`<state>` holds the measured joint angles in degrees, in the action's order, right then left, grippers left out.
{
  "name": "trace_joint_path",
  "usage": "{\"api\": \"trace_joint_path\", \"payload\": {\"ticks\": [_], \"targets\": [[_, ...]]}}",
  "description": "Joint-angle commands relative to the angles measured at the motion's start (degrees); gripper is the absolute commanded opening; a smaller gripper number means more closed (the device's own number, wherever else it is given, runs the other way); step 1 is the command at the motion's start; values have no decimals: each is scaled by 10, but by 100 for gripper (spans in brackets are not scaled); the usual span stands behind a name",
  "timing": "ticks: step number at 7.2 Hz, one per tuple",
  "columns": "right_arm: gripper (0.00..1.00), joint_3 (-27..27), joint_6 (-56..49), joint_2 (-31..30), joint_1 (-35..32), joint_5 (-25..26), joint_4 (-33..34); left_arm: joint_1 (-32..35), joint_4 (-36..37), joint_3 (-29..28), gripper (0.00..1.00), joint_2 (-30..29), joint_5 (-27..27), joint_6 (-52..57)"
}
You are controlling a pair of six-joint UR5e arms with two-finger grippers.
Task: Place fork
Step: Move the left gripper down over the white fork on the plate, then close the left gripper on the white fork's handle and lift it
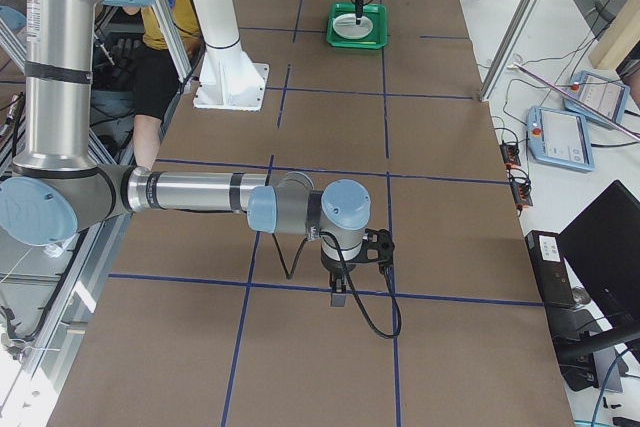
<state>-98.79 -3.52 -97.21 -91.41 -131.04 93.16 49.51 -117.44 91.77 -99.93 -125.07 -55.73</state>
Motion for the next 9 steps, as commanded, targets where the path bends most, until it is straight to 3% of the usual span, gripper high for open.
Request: {"api": "trace_joint_path", "payload": {"ticks": [1, 9], "targets": [[100, 0, 0, 0, 0, 0, 0, -5, -1, -8, 74, 0, -1, 0], [100, 0, 0, 0, 0, 0, 0, -9, 0, -12, 48, 0, -1, 1]]}}
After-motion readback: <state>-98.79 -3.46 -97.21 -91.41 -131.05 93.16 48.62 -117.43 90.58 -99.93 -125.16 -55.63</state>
